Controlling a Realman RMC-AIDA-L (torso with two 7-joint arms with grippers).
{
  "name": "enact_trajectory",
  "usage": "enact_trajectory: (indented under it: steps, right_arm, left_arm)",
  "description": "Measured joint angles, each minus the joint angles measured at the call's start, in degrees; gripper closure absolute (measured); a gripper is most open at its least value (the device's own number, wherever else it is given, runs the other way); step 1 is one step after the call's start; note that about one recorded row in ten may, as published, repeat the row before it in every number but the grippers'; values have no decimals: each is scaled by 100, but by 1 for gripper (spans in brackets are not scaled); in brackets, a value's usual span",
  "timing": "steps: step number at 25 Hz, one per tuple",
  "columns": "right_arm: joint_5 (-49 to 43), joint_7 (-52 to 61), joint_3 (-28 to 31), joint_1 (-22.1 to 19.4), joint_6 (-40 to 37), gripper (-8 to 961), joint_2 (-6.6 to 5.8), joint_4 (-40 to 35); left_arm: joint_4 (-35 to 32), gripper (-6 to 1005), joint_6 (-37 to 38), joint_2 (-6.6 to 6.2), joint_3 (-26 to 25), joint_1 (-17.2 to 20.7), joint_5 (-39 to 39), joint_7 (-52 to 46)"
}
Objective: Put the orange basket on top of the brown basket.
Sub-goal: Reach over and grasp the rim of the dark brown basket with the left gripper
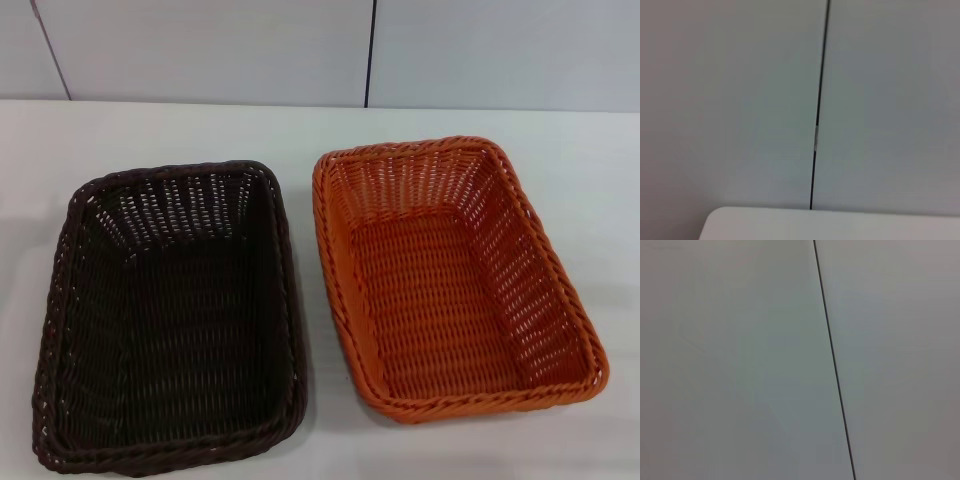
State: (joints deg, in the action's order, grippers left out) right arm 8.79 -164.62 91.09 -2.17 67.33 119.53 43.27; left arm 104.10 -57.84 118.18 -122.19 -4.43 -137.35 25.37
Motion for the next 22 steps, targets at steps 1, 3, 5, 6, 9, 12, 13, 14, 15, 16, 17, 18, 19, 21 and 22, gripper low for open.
enact_trajectory:
  steps: [1, 3, 5, 6, 9, 12, 13, 14, 15, 16, 17, 18, 19, 21, 22]
  right_arm:
    - [0, 0, 5, 2, 0, 160, 0, -2]
    - [0, -12, 27, 11, -5, 160, -4, -3]
    - [0, -22, 32, 20, -11, 160, -5, -5]
    - [0, -37, 37, 37, -20, 160, -7, -8]
    - [0, -46, 43, 91, -32, 160, -14, -43]
    - [0, -53, 71, 177, -37, 160, -21, -105]
    - [0, -53, 71, 177, -37, 160, -21, -105]
    - [0, -56, 77, 193, -38, 160, -22, -116]
    - [0, -57, 88, 214, -39, 160, -24, -132]
    - [0, -57, 95, 233, -39, 160, -25, -153]
    - [0, -58, 103, 272, -40, 160, -26, -188]
    - [0, -58, 103, 272, -40, 160, -26, -188]
    - [0, -58, 106, 288, -42, 160, -26, -205]
    - [0, -59, 109, 315, -43, 161, -27, -225]
    - [0, -60, 112, 348, -45, 161, -29, -254]
  left_arm:
    - [219, 191, 7, -1, 539, -118, -890, -671]
    - [508, 191, -111, 1, 1121, -123, -1680, -1200]
    - [704, 191, -270, -4, 1484, -120, -2144, -1486]
    - [805, 191, -392, -8, 1619, -117, -2309, -1600]
    - [1053, 192, -716, -7, 1786, -101, -2425, -1792]
    - [1094, 192, -985, -9, 1802, -64, -2065, -1883]
    - [1094, 193, -985, -9, 1802, -64, -2065, -1883]
    - [1087, 193, -1034, -9, 1808, -62, -2004, -1885]
    - [1076, 194, -1104, -5, 1821, -62, -1948, -1887]
    - [1071, 195, -1165, -1, 1851, -62, -1908, -1901]
    - [1067, 195, -1233, 4, 1916, -58, -1876, -1958]
    - [1067, 196, -1233, 4, 1916, -58, -1876, -1958]
    - [1064, 197, -1271, 4, 1952, -52, -1874, -2006]
    - [1051, 198, -1382, 6, 2026, -45, -1874, -2102]
    - [1046, 199, -1496, 7, 2094, -41, -1874, -2184]
